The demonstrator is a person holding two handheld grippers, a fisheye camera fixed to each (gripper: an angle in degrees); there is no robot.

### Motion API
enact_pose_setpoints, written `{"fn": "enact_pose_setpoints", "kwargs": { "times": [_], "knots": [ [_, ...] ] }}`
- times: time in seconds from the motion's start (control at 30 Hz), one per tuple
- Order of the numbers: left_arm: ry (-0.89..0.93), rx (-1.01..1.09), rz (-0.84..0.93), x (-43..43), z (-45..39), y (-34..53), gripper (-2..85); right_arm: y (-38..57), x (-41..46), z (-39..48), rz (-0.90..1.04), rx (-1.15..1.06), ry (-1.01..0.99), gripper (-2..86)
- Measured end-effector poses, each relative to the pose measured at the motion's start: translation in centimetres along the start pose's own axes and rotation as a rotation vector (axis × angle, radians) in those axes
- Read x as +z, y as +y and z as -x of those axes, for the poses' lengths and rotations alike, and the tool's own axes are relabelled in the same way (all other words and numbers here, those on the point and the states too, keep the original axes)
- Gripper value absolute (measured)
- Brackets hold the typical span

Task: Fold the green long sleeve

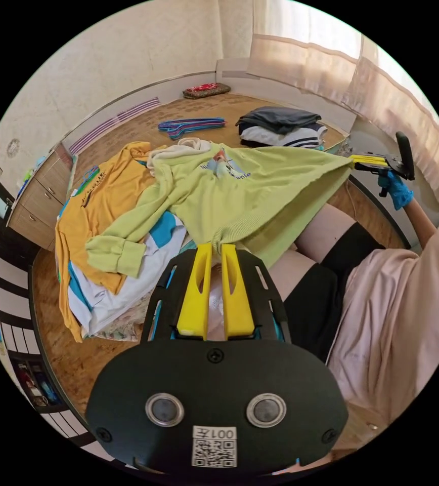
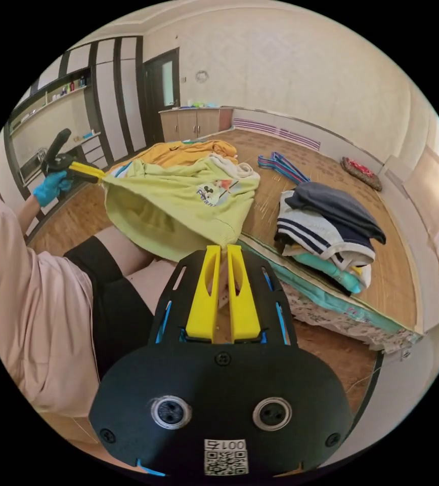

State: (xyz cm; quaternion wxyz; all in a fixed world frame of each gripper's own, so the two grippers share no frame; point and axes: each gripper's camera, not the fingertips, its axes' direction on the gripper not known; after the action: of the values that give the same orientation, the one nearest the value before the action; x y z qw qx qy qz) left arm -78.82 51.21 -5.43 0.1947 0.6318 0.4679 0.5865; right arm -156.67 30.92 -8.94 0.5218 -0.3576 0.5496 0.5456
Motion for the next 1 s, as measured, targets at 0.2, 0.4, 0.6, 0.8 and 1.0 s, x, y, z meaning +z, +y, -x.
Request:
{"fn": "enact_pose_setpoints", "kwargs": {
  "times": [0.2, 0.4, 0.6, 0.8, 1.0],
  "knots": [
    [0.035, -0.074, 0.093, 2.4, 0.4, 5.0, -1.4, 2.1, 2.1, 0.4, 0.151, 0.046, 0.067, 1.9],
    [0.215, -0.153, 0.025, 5.7, 0.1, 7.7, 1.0, 3.4, 4.4, 0.6, 0.176, 0.155, 0.071, 1.9],
    [0.225, -0.024, 0.038, 7.2, -0.4, 6.8, 5.6, 3.6, 5.2, -0.2, 0.196, 0.210, 0.021, 1.9],
    [0.276, 0.078, 0.081, 8.9, -0.4, 6.4, 5.6, 3.6, 6.1, 0.1, 0.235, 0.206, 0.016, 1.9],
    [0.188, 0.125, 0.110, 10.2, -1.6, 6.2, 0.4, 3.1, 6.5, 0.6, 0.262, 0.185, 0.042, 1.9]
  ]
}}
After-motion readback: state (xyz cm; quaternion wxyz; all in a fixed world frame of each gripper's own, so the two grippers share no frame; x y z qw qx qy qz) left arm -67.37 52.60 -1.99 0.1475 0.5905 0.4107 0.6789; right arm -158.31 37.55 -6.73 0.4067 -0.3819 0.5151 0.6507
